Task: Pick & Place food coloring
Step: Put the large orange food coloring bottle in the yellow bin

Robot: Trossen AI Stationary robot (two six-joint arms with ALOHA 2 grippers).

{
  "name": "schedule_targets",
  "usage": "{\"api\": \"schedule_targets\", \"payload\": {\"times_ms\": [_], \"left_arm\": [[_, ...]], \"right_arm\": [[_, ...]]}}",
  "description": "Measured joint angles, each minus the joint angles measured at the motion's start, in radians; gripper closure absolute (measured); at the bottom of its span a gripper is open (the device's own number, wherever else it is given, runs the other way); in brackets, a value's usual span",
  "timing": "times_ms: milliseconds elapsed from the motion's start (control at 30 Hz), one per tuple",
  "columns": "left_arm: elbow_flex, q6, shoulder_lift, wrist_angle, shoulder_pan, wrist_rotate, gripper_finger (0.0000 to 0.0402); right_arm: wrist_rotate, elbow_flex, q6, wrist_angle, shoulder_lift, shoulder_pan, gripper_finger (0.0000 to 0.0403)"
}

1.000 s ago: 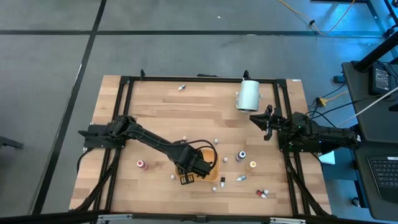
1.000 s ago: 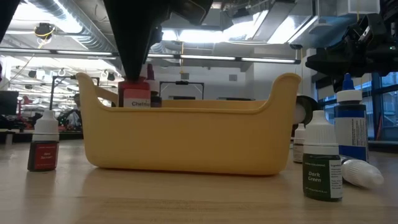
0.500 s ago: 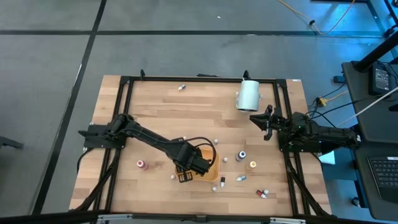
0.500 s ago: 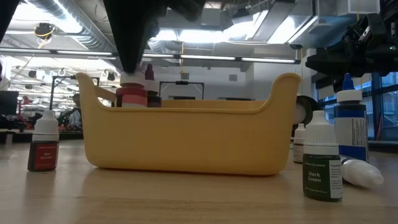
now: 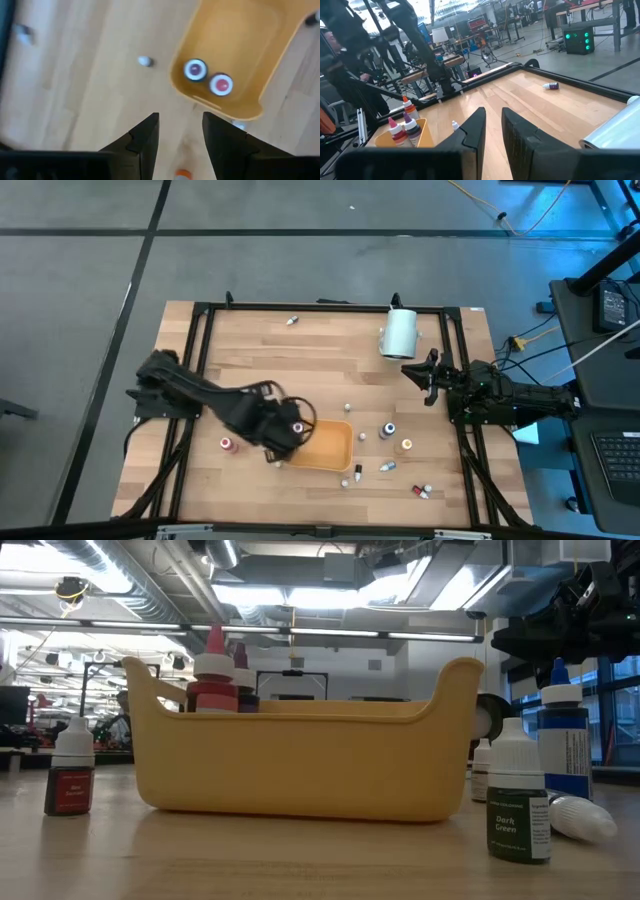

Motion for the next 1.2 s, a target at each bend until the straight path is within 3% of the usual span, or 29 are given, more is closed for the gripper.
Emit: {"api": "schedule_targets", "payload": {"times_ms": [133, 367, 667, 933, 1200], "left_arm": [[0.000, -0.096, -0.076, -0.022, -0.067, -0.060, 0.0254], [0.000, -0.281, -0.126, -0.005, -0.108, -0.002, 0.0241], [-0.030, -0.363, -0.096, -0.038, -0.084, 0.105, 0.0162], [-0.275, -0.456, -0.194, -0.027, -0.083, 0.159, 0.0144], [-0.586, -0.599, -0.392, 0.179, -0.082, 0.235, 0.0147]], "right_arm": [[0.000, 0.000, 0.000, 0.000, 0.000, 0.000, 0.0337], [0.000, 0.000, 0.000, 0.000, 0.000, 0.000, 0.0337], [0.000, 0.000, -0.003, 0.000, 0.000, 0.000, 0.0337], [0.001, 0.000, 0.003, 0.000, 0.000, 0.000, 0.0337], [0.001, 0.000, 0.003, 0.000, 0.000, 0.000, 0.0337]]}}
